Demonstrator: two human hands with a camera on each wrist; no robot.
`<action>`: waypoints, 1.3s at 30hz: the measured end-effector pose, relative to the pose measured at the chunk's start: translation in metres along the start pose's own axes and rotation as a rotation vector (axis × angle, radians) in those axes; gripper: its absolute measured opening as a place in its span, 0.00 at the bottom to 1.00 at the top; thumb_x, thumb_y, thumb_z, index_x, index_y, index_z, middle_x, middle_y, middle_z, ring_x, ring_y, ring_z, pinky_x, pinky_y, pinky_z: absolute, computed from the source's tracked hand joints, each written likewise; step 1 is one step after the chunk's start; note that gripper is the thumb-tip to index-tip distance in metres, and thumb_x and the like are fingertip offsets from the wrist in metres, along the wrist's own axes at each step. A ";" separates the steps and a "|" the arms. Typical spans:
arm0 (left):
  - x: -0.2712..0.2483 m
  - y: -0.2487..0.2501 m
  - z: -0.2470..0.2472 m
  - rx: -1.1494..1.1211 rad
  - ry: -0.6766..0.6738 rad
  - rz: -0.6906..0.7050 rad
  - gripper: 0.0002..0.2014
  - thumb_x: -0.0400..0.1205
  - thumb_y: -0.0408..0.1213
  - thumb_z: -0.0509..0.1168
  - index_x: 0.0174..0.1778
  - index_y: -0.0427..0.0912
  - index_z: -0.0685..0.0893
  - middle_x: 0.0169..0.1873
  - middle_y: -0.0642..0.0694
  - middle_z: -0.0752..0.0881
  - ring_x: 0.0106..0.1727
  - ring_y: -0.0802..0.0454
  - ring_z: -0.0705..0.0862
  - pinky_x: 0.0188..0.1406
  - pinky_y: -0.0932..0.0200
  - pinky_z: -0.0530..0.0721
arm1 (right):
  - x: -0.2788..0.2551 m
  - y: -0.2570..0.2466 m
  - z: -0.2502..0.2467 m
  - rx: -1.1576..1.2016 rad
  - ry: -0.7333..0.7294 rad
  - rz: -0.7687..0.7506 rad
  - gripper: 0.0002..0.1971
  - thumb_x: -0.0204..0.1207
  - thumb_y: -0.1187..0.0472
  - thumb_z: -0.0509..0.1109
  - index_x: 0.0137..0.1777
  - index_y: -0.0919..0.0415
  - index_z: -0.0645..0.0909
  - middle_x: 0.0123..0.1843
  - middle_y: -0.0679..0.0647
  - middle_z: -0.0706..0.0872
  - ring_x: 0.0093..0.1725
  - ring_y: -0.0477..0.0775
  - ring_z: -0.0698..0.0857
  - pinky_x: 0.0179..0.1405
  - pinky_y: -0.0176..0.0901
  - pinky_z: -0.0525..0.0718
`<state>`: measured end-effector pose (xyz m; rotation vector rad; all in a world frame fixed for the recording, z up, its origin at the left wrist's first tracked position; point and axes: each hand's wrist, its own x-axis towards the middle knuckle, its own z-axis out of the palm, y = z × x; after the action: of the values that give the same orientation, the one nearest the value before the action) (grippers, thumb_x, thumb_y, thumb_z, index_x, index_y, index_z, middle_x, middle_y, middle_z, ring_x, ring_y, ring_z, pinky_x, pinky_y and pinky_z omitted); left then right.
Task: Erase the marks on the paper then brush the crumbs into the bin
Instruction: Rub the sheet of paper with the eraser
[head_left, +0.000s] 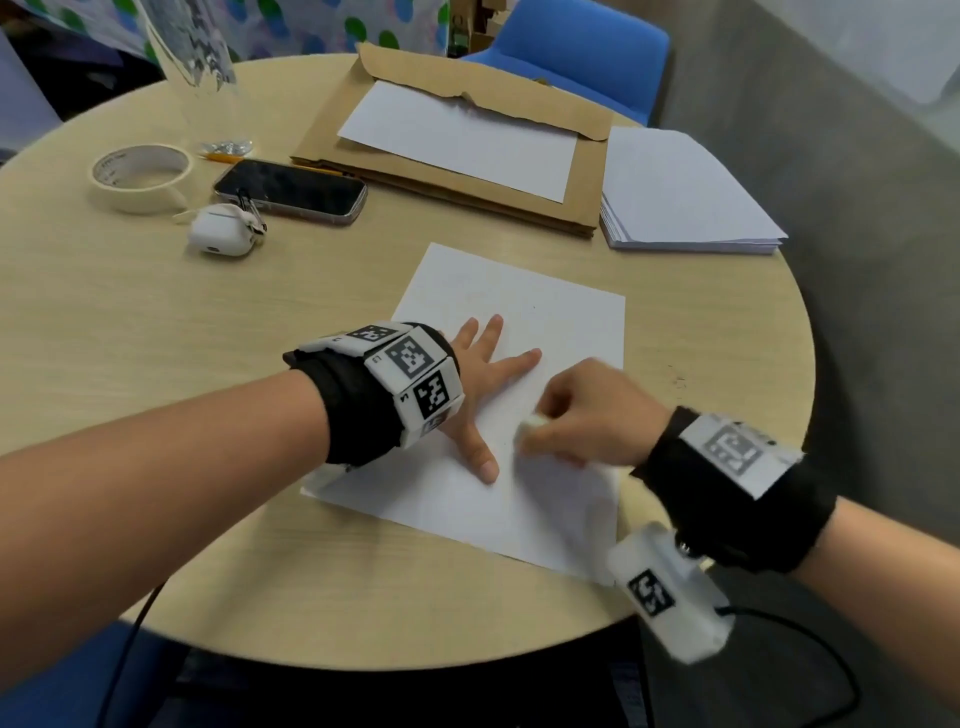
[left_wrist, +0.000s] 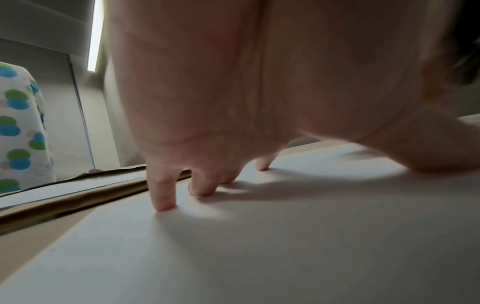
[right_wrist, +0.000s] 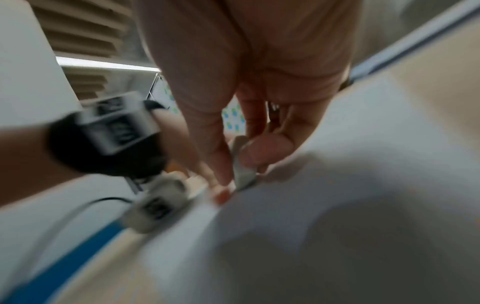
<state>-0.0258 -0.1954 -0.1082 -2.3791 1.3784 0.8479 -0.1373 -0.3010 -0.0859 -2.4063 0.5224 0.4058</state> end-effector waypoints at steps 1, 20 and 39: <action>0.001 0.000 0.000 0.005 -0.006 0.001 0.67 0.61 0.65 0.75 0.77 0.60 0.26 0.78 0.40 0.24 0.81 0.37 0.30 0.78 0.30 0.47 | -0.004 -0.007 0.008 -0.011 -0.090 -0.023 0.11 0.65 0.60 0.76 0.24 0.57 0.78 0.17 0.47 0.79 0.18 0.43 0.76 0.23 0.32 0.76; 0.006 -0.002 0.005 -0.008 0.008 0.003 0.68 0.59 0.67 0.73 0.76 0.60 0.24 0.77 0.38 0.24 0.80 0.35 0.30 0.78 0.30 0.44 | 0.031 -0.006 -0.028 0.034 0.075 0.097 0.06 0.61 0.62 0.79 0.30 0.60 0.84 0.28 0.55 0.85 0.26 0.50 0.81 0.36 0.44 0.86; 0.004 -0.001 0.007 -0.006 0.046 -0.008 0.66 0.61 0.67 0.73 0.79 0.57 0.28 0.78 0.39 0.26 0.81 0.37 0.31 0.78 0.30 0.47 | 0.017 -0.019 -0.002 -0.045 -0.018 0.027 0.08 0.64 0.62 0.77 0.28 0.62 0.82 0.17 0.48 0.79 0.18 0.44 0.76 0.22 0.34 0.76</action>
<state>-0.0263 -0.1939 -0.1162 -2.4215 1.3838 0.8017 -0.1133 -0.2934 -0.0811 -2.4391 0.5437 0.4546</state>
